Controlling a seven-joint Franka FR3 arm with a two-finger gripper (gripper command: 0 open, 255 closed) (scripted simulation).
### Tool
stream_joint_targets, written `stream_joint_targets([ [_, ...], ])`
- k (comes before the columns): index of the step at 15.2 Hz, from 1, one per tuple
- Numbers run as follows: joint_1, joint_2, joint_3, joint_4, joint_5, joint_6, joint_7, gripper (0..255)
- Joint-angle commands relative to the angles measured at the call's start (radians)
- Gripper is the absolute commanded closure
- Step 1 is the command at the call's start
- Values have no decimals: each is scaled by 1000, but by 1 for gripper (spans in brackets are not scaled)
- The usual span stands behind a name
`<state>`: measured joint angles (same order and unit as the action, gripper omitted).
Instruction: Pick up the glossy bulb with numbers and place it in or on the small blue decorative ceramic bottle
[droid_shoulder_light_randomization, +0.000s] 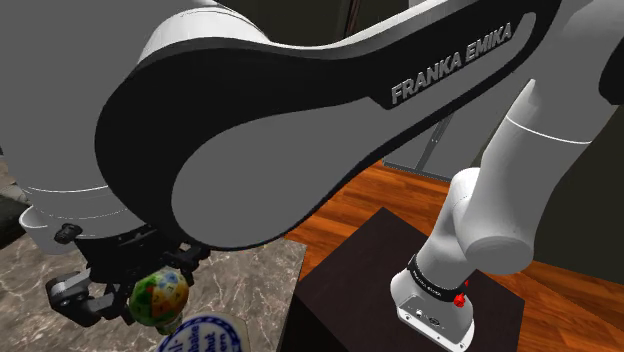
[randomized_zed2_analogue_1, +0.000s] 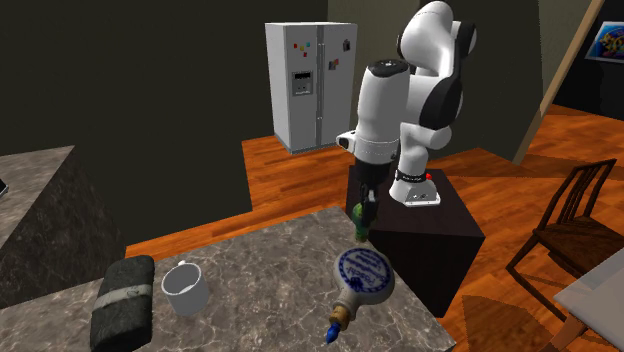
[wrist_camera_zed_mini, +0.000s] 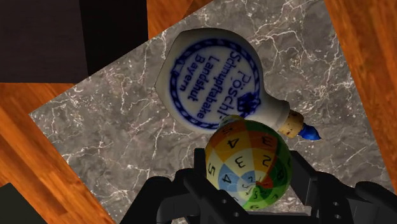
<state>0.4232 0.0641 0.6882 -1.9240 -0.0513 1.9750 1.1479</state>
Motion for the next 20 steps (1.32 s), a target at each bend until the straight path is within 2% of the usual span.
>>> stream_joint_targets([
  [1,1,7,0,-19,-6,25,5,255],
  [9,8,51,-2,-87,-41,126,30,255],
  [17,8,51,-2,-87,-41,126,30,255],
  [18,8,51,-3,-87,-41,126,30,0],
  [20,8,51,-3,-87,-41,126,30,0],
])
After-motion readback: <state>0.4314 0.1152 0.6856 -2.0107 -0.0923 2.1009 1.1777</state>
